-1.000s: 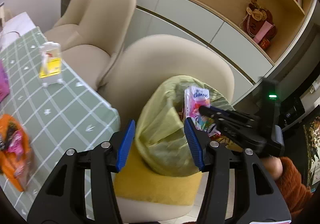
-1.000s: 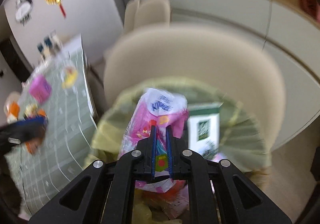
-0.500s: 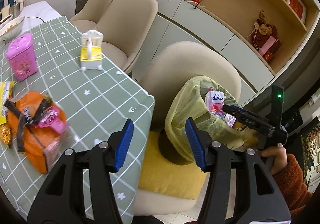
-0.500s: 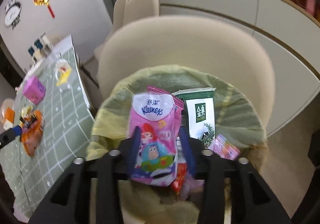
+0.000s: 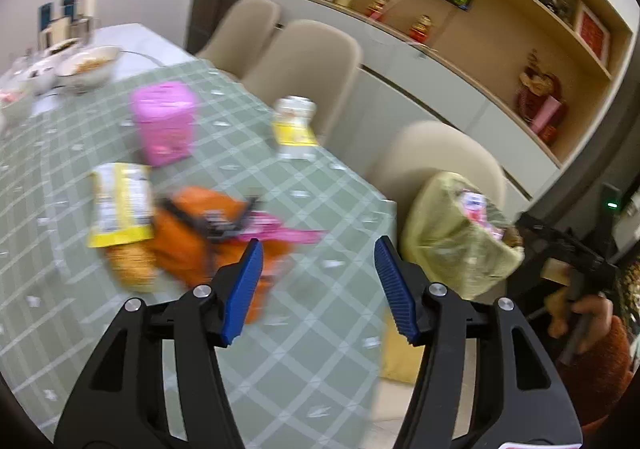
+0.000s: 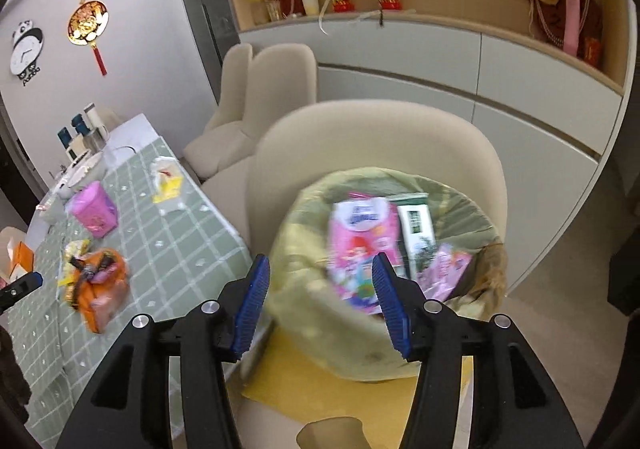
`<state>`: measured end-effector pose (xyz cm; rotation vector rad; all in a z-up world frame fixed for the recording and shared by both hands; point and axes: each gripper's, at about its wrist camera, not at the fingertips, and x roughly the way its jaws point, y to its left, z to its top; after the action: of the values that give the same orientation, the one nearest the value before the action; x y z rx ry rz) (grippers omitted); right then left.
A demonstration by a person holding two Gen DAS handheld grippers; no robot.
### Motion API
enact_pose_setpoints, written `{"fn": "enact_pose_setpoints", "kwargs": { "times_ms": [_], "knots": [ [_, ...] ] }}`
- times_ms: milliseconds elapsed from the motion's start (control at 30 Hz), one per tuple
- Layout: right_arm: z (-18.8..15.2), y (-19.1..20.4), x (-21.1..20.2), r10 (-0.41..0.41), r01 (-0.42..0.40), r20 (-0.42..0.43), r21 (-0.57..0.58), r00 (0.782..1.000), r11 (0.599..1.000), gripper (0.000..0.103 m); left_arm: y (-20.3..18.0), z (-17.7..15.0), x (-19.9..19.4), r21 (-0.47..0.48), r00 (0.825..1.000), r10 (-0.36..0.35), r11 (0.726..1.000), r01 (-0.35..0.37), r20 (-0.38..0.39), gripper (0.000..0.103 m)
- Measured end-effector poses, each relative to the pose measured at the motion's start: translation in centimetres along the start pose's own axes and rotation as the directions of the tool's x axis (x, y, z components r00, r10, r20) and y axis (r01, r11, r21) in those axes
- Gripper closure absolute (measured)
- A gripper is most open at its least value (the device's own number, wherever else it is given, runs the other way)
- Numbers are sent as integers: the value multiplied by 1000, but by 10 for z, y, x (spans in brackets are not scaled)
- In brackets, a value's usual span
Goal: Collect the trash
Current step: 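Move both grippers back over the remaining snacks on the table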
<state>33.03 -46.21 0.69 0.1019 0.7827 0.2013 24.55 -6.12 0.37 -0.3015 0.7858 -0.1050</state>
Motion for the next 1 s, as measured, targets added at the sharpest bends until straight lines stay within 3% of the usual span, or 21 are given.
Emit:
{"fn": "enact_pose_setpoints", "kwargs": {
  "times_ms": [233,367,533,733,867,1000],
  "knots": [
    [-20,81,-20,55,-55,20,-22,998,998,53,101,-1,-46,-57,989,133,990,-130,63,48],
    [-28,126,-24,76,-75,26,-46,997,996,53,148,-2,-59,-79,984,166,984,-161,64,43],
    [-39,180,-23,105,-102,25,-100,994,990,53,187,-8,-50,-124,994,113,986,-110,15,43],
    [-51,219,-15,98,-93,25,-138,995,986,53,189,-11,-19,-121,999,25,992,-28,-32,43],
    [-57,241,-2,96,-95,0,-187,995,978,53,193,-1,5,-131,998,-3,991,-4,-57,43],
    [-59,271,23,152,-162,-61,-249,987,955,53,200,10,9,-133,1000,10,991,-13,-27,43]
  ]
}}
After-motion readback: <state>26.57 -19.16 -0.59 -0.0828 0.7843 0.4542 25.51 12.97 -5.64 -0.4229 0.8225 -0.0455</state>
